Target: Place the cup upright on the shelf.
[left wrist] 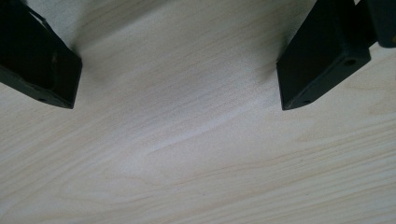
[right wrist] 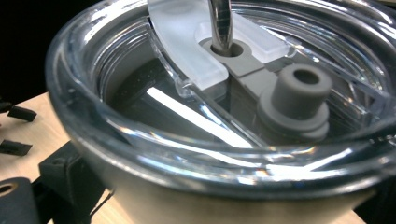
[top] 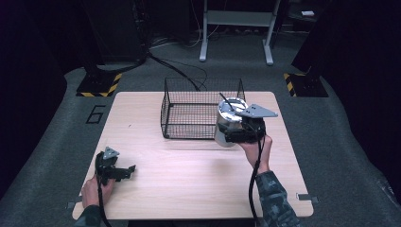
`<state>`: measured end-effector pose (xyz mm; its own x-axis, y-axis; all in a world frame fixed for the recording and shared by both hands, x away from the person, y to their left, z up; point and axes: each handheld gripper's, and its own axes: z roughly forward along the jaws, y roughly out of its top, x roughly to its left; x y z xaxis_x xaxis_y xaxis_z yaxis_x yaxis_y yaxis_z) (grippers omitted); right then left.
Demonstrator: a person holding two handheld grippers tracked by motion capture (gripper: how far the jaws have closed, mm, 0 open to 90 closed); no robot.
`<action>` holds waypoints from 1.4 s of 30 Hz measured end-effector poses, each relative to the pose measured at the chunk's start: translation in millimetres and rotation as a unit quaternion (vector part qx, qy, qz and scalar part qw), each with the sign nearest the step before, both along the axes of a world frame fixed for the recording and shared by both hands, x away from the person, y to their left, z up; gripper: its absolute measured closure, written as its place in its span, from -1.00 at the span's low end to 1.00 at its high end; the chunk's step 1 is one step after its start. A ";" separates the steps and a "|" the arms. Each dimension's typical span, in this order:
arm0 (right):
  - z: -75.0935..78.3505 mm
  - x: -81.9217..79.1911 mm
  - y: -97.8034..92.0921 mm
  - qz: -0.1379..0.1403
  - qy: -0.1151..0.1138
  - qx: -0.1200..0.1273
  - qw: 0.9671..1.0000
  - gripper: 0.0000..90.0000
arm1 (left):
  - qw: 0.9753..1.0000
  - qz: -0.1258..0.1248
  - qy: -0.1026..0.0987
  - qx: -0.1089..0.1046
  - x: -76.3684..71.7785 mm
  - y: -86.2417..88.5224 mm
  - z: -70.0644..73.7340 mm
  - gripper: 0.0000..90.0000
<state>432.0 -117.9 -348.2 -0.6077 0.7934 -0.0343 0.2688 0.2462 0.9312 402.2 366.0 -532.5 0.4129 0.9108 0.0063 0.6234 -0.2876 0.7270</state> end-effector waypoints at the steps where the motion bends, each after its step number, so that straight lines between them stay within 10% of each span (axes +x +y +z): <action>1: 0.0 0.0 0.0 0.000 0.000 0.000 1.000 -0.93 | 1.000 0.000 -0.001 0.001 0.1 0.1 -0.1 -1.00; 42: 24.8 83.1 16.8 -0.039 0.011 -0.006 0.999 -0.93 | 1.000 0.000 0.000 0.000 0.0 0.1 0.0 -1.00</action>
